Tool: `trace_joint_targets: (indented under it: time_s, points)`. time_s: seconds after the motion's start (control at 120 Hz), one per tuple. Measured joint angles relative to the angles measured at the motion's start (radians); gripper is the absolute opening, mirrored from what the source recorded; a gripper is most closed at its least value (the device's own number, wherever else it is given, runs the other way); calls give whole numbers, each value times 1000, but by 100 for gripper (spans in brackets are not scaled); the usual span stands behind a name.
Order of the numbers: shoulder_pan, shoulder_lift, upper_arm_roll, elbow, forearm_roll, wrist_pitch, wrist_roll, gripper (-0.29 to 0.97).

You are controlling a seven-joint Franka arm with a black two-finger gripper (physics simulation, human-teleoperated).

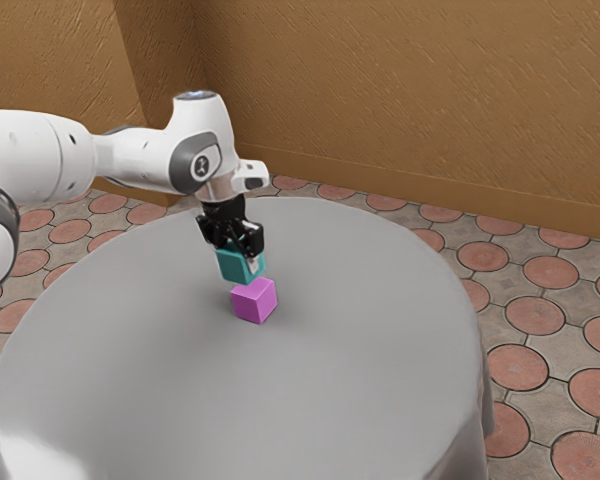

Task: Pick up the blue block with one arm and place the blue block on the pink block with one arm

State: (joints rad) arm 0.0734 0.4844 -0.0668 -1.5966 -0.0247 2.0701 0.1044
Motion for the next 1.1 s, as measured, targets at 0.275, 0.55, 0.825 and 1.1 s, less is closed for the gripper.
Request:
trace_joint_targets:
  time_s: [0.275,0.55,0.825,1.1]
  points:
    - [-21,-2,1,-1,0,3,-21,37]
    - [-20,0,0,-2,0,5,-37,37]
    - [-22,-2,-3,-1,-7,4,-41,55]
    - [-20,-62,-3,5,-7,-10,-40,64]
